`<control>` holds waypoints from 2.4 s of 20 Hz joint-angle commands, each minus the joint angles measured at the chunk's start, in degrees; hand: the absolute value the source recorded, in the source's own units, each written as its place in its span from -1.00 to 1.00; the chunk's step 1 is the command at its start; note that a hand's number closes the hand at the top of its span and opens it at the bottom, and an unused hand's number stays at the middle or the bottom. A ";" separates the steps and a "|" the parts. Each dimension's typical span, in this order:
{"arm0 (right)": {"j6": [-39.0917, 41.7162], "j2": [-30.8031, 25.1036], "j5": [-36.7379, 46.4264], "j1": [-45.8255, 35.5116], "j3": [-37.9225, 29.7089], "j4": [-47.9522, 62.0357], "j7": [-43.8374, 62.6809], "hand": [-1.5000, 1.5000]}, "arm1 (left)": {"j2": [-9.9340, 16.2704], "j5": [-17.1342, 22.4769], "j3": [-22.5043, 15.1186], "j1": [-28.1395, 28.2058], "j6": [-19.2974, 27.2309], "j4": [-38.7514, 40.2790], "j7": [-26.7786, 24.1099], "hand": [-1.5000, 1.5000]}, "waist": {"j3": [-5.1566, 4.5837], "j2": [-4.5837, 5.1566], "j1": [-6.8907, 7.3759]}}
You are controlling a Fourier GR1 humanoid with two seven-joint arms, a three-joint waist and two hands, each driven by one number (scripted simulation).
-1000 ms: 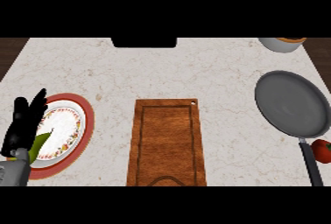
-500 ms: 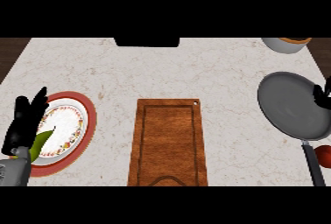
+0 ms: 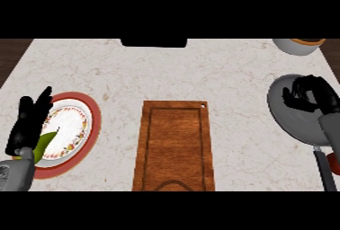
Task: Pick the bell pepper from the cutting board and place it in the pan
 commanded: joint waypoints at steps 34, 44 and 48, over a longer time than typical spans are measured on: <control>17.17 -21.53 -20.42 1.58 -21.18 14.75 -9.13 -1.00 | -0.70 -0.56 1.07 -0.04 0.01 -0.80 0.41 0.00 | 0.19 0.29 -0.85; 32.26 -32.46 -22.73 12.33 -23.15 15.79 -13.38 -1.00 | -1.81 -1.36 0.62 1.28 0.82 -1.05 0.34 0.00 | 0.34 0.19 -1.03; 33.75 -32.82 -23.01 15.95 -23.22 14.97 -16.17 -1.00 | -1.94 -0.56 0.85 1.66 0.01 -1.15 0.15 0.00 | 0.37 0.04 -1.10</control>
